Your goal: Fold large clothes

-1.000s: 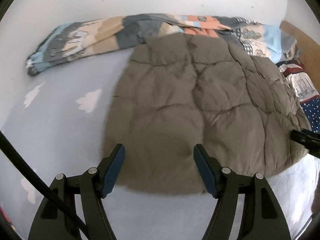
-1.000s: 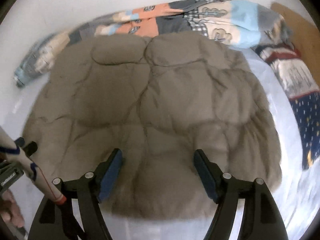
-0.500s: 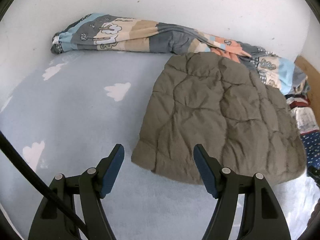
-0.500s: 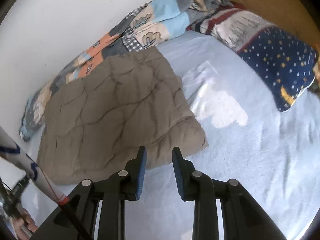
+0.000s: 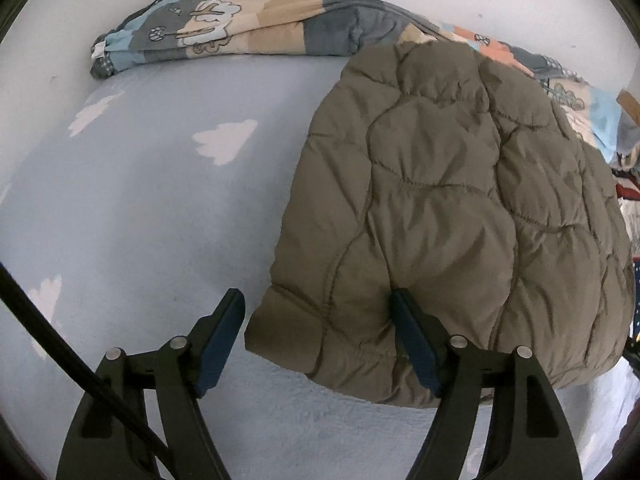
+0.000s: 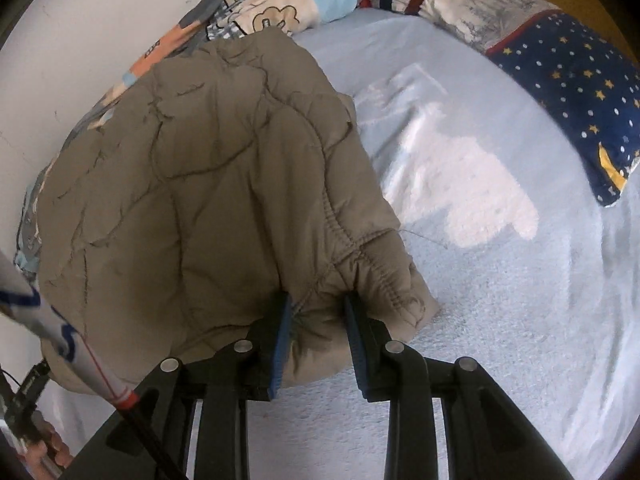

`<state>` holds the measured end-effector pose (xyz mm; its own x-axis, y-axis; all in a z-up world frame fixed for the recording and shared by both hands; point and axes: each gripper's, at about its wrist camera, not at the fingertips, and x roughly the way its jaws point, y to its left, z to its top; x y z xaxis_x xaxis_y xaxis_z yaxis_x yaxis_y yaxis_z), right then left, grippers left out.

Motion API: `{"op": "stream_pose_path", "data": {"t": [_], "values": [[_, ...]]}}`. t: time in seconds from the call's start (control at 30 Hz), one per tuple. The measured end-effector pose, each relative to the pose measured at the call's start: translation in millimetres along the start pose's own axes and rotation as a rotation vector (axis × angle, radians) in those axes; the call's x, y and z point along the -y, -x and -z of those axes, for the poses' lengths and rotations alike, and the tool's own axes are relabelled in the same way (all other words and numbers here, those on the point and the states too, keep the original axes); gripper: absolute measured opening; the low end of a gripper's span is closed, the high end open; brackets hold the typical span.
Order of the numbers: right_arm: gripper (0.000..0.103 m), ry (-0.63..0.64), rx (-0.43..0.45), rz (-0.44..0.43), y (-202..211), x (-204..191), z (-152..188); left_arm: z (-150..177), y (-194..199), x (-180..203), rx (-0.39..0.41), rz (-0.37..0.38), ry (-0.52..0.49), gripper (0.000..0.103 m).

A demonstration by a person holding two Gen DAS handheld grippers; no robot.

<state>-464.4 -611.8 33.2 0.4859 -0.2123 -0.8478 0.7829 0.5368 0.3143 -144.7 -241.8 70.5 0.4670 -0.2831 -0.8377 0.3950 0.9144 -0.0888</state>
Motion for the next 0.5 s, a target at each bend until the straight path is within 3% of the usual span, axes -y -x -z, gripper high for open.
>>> {"op": "stream_pose_path", "data": {"t": [0.13, 0.27, 0.5], "values": [[0.030, -0.017, 0.072, -0.002, 34, -5, -3, -4, 34, 5, 0.098, 0.003, 0.000, 0.075], [0.040, 0.054, 0.178, -0.004, 68, -22, 2, 0, 53, 16, 0.158, 0.007, -0.040, 0.075], [0.040, 0.258, 0.124, -0.022, 46, -87, 29, 14, 31, 52, 0.119, -0.045, -0.201, 0.075]]}}
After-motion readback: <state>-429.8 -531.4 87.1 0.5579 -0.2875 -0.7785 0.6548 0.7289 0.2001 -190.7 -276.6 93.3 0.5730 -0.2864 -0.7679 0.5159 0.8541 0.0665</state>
